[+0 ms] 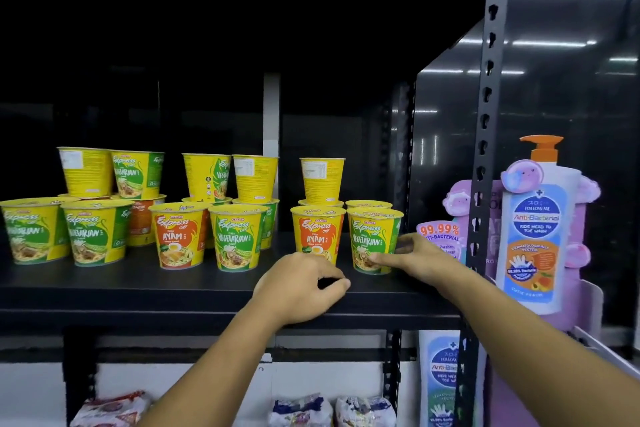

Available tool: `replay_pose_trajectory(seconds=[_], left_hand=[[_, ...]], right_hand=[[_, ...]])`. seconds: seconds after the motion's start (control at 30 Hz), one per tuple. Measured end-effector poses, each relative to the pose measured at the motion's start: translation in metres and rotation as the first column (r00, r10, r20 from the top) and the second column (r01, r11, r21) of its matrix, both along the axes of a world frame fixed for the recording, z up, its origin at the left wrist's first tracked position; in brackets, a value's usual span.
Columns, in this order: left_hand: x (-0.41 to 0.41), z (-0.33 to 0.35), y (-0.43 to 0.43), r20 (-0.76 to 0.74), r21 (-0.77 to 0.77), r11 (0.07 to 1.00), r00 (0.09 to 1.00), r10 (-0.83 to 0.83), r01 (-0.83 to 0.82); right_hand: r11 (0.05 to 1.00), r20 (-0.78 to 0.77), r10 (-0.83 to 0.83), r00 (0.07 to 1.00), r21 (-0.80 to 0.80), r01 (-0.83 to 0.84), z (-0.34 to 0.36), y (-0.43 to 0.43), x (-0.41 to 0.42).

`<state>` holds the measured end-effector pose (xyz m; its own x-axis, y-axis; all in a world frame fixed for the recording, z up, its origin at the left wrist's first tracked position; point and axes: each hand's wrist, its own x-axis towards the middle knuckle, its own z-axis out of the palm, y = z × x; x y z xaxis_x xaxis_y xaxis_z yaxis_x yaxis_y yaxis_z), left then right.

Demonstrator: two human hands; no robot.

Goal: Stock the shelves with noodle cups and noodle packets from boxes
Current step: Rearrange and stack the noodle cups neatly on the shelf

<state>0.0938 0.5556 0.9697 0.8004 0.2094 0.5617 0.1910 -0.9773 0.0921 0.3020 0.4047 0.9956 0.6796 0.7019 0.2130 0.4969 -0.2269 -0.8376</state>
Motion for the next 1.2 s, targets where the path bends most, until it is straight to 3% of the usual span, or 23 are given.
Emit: replay_pose_trajectory(seconds=[0.27, 0.43, 0.57, 0.8, 1.2], left_hand=[[0.002, 0.000, 0.003, 0.016, -0.113, 0.994, 1.000, -0.005, 0.007], [0.002, 0.000, 0.004, 0.014, -0.126, 0.992, 1.000, -0.010, 0.012], [0.003, 0.001, 0.005, 0.004, -0.132, 0.991, 1.000, -0.013, 0.014], [0.004, -0.002, 0.009, -0.010, -0.136, 0.991, 1.000, -0.005, 0.004], [0.003, -0.003, 0.011, -0.014, -0.115, 0.993, 0.999, -0.039, 0.037]], right_hand=[[0.987, 0.062, -0.029, 0.998, 0.159, 0.019, -0.010, 0.020, -0.009], [0.983, 0.014, 0.040, 0.999, 0.181, -0.042, -0.012, 0.017, 0.000], [0.987, -0.014, 0.079, 0.997, 0.144, -0.076, -0.013, 0.013, 0.006], [0.997, 0.038, 0.003, 0.999, 0.072, -0.006, -0.014, 0.010, 0.000], [0.996, 0.093, -0.022, 0.995, 0.088, 0.014, -0.016, 0.011, -0.006]])
